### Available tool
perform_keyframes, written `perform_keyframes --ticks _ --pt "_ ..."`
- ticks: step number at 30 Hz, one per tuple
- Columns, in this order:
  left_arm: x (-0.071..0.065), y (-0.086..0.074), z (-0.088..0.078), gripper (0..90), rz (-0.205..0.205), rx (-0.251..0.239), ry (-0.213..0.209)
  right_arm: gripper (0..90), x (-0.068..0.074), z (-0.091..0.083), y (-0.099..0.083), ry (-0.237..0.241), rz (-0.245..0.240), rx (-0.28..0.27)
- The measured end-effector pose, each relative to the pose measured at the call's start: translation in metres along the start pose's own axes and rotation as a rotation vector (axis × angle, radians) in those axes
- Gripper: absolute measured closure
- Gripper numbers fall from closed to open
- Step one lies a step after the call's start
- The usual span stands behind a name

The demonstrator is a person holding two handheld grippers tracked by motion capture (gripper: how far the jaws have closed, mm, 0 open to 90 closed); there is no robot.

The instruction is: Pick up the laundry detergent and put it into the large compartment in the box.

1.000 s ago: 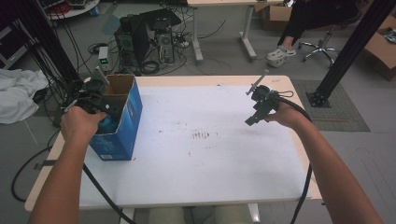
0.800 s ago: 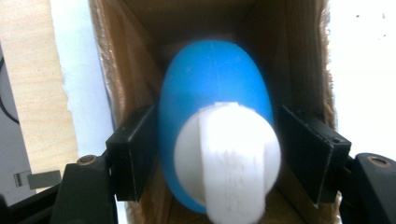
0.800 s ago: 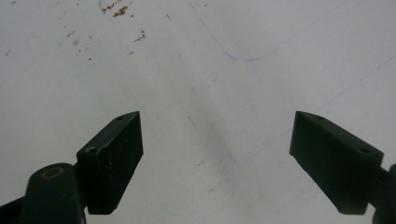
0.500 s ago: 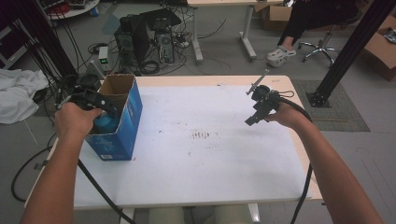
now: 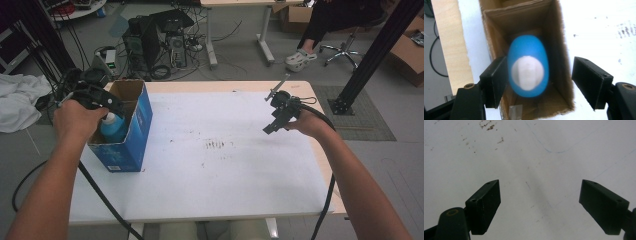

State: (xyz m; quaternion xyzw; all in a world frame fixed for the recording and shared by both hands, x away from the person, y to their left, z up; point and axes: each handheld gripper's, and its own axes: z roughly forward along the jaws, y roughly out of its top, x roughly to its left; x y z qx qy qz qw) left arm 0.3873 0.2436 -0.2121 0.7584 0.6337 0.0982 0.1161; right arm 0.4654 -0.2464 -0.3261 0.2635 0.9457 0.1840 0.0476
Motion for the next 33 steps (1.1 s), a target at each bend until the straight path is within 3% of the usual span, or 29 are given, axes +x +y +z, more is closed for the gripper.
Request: perform_keyframes --ticks 7,12,22,33 --pt "-0.011 0.005 -0.017 28.1 0.040 -0.012 -0.003 17.3 0.000 -0.001 -0.001 -0.002 -0.001 0.002" --pt "-0.027 0.008 -0.026 27.7 0.092 -0.038 -0.027 17.3 0.001 -0.002 -0.001 -0.002 0.000 0.001" --pt "-0.055 0.012 -0.029 23.1 0.175 -0.053 -0.076 17.3 0.002 -0.001 0.000 -0.002 -0.001 0.004" --pt "-0.078 0.017 -0.027 20.3 0.255 -0.036 -0.091 17.3 0.003 -0.002 0.000 0.000 0.001 0.004"
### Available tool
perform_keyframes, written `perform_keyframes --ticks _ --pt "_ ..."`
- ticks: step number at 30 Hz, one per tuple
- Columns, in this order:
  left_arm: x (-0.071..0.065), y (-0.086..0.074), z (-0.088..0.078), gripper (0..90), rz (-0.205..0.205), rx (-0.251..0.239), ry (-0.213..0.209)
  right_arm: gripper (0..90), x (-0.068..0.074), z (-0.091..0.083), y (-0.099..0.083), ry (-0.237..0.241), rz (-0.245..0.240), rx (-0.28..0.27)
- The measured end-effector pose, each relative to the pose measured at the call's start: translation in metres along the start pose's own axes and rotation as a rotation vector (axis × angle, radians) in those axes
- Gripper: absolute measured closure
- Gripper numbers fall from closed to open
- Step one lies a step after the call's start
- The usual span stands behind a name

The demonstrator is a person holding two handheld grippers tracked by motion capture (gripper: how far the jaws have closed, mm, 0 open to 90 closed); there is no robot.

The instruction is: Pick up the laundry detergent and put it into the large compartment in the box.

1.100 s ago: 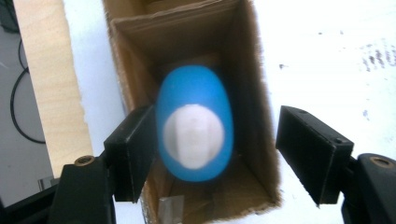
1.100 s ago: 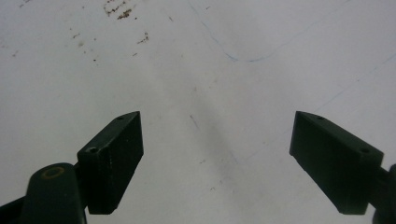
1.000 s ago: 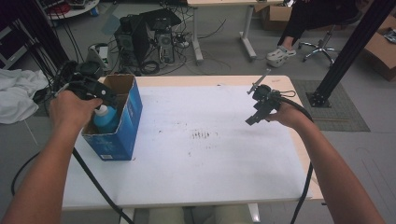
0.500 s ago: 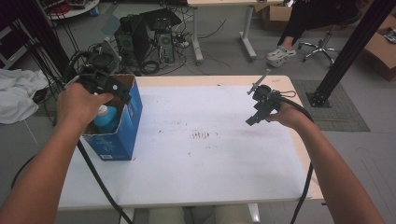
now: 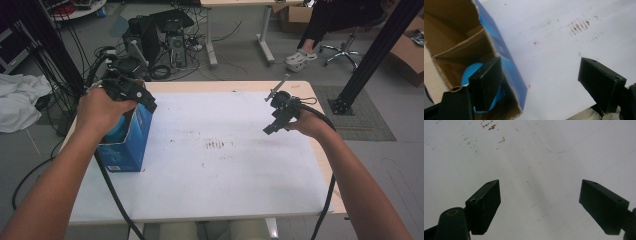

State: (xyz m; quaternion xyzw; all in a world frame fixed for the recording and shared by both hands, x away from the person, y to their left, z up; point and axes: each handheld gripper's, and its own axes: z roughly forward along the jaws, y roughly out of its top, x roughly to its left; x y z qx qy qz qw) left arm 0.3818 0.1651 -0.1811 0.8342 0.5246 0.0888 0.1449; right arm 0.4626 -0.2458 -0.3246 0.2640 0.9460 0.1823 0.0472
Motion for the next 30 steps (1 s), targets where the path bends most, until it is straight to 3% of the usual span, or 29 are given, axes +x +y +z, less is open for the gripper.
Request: perform_keyframes --ticks 13,22,30 --pt "-0.036 0.017 0.022 19.9 0.131 0.037 -0.057 17.2 0.001 0.000 0.000 0.002 -0.001 0.001" --pt "-0.059 0.029 0.045 20.0 0.233 0.074 -0.065 17.3 -0.001 0.000 -0.001 0.009 0.003 -0.003" --pt "-0.076 0.032 0.062 20.1 0.323 0.102 -0.115 17.2 -0.004 0.001 -0.001 0.012 0.008 -0.003"
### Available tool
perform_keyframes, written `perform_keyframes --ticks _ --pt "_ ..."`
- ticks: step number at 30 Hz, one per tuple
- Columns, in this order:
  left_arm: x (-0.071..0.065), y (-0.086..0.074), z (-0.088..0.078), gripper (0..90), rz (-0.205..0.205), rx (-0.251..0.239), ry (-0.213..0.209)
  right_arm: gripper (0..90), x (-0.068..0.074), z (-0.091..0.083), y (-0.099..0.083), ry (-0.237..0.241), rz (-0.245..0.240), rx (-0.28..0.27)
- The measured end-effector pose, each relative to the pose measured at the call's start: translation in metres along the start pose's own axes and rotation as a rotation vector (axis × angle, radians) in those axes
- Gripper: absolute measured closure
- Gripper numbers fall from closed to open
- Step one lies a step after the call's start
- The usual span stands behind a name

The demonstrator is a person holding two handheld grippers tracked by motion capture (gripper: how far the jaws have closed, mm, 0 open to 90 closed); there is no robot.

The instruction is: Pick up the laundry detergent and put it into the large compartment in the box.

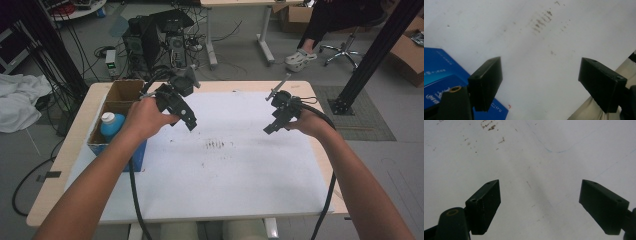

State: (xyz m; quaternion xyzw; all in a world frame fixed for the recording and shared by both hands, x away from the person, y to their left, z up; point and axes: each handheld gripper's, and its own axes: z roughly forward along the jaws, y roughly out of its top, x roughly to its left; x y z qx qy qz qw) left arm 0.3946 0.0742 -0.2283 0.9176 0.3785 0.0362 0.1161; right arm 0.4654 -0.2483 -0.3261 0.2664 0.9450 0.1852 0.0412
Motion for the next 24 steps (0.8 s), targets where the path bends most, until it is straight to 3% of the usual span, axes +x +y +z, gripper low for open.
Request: perform_keyframes --ticks 9,24 --pt "-0.008 0.004 0.011 20.5 0.066 0.019 -0.021 17.2 0.001 0.002 0.002 0.002 -0.005 0.006" --pt "-0.008 0.005 0.024 20.6 0.067 0.037 -0.037 17.2 0.004 0.003 0.003 0.004 -0.013 0.008"
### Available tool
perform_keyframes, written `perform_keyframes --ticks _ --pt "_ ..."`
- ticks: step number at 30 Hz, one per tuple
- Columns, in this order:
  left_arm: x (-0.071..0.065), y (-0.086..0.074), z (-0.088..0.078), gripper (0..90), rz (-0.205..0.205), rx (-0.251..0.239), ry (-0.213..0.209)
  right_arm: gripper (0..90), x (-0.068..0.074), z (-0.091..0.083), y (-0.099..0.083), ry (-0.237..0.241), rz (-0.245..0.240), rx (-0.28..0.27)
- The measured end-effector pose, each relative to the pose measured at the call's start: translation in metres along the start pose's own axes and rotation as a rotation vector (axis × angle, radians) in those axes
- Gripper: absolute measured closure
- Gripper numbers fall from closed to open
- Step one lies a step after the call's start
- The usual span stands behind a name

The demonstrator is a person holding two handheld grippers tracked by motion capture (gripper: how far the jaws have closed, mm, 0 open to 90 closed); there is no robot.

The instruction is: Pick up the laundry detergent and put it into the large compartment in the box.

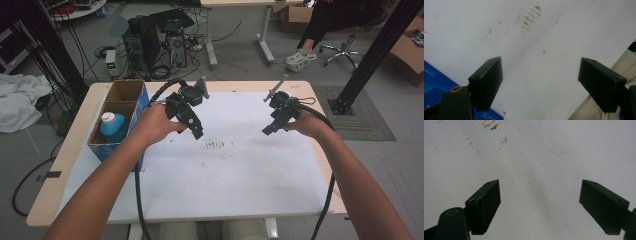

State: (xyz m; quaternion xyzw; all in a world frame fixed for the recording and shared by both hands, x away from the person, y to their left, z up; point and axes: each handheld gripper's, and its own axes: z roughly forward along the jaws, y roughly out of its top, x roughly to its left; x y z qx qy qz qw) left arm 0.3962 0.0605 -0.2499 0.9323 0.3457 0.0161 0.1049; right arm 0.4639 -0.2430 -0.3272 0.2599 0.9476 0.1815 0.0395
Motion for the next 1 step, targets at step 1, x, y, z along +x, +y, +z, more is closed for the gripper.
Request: perform_keyframes --ticks 1 --pt "0.0005 -0.0002 0.0000 20.6 0.000 0.000 0.001 17.2 0.0001 0.0003 0.0003 0.000 -0.001 0.000"
